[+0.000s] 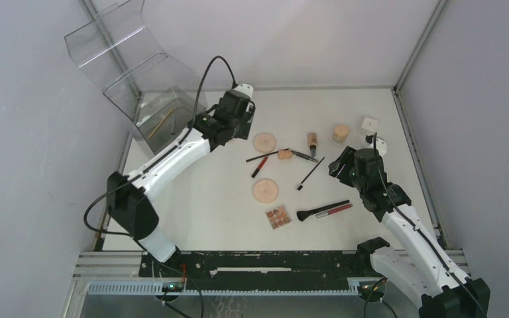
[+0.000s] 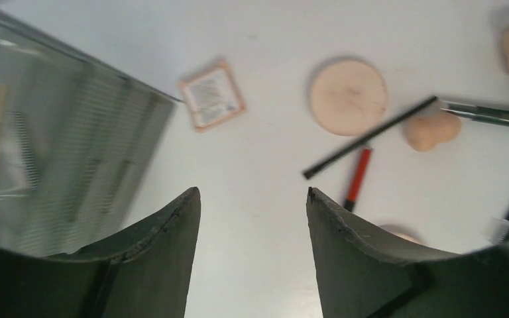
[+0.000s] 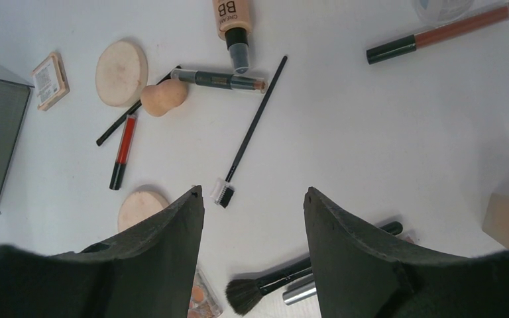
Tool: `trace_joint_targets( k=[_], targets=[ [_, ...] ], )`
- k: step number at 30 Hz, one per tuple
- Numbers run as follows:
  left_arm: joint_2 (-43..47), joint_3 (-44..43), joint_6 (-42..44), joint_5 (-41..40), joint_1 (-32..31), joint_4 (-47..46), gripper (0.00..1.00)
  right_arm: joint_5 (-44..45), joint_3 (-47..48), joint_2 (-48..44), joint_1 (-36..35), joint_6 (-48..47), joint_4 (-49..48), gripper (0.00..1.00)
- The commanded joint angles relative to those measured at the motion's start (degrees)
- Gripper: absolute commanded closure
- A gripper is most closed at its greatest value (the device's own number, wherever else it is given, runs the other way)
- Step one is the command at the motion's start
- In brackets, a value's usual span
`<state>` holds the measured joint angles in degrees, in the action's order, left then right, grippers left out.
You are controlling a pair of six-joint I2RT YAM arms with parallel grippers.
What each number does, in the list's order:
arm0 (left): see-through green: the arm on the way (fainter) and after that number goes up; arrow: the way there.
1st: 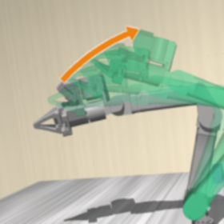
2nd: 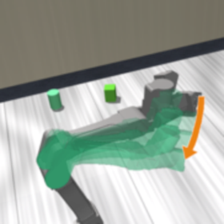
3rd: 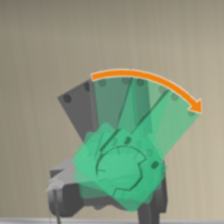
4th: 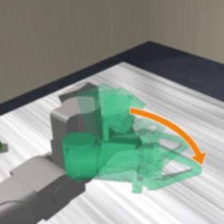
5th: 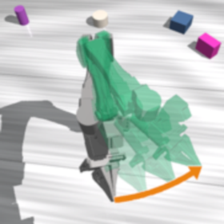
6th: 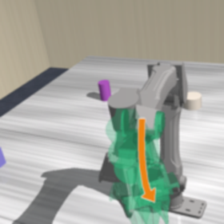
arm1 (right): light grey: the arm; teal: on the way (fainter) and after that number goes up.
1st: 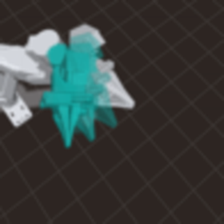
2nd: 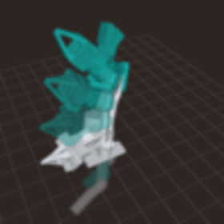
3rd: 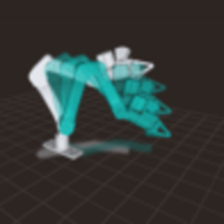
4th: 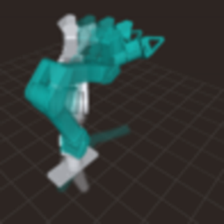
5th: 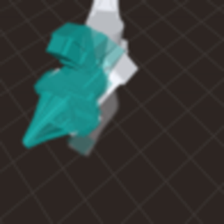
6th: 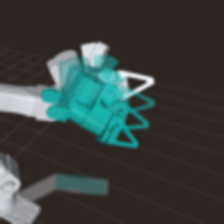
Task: Organize the makeup
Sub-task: Place the makeup in the storage box, then pick up the lipstick at the center of the board.
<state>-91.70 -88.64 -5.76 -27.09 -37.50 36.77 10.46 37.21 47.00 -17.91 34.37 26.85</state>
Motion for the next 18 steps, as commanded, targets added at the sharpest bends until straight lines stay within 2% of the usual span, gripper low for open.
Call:
trace_joint_targets(
  k=[1, 12, 18],
  targets=[
    [-6.2, 1.9, -11.5, 13.7, 0.4, -4.5, 0.36, 1.4, 0.2, -1.6, 0.5, -0.6, -0.8, 0.35],
    [-18.0, 2.2, -9.7, 24.4, -0.2, -5.7, 0.36, 1.3, 0.1, -1.9, 1.0, -0.6, 0.0, 0.35],
    [-22.5, 2.3, -7.8, 25.8, -1.1, -5.1, 0.39, 0.7, 0.1, -0.8, 1.1, -0.4, -0.4, 0.35]
  ],
)
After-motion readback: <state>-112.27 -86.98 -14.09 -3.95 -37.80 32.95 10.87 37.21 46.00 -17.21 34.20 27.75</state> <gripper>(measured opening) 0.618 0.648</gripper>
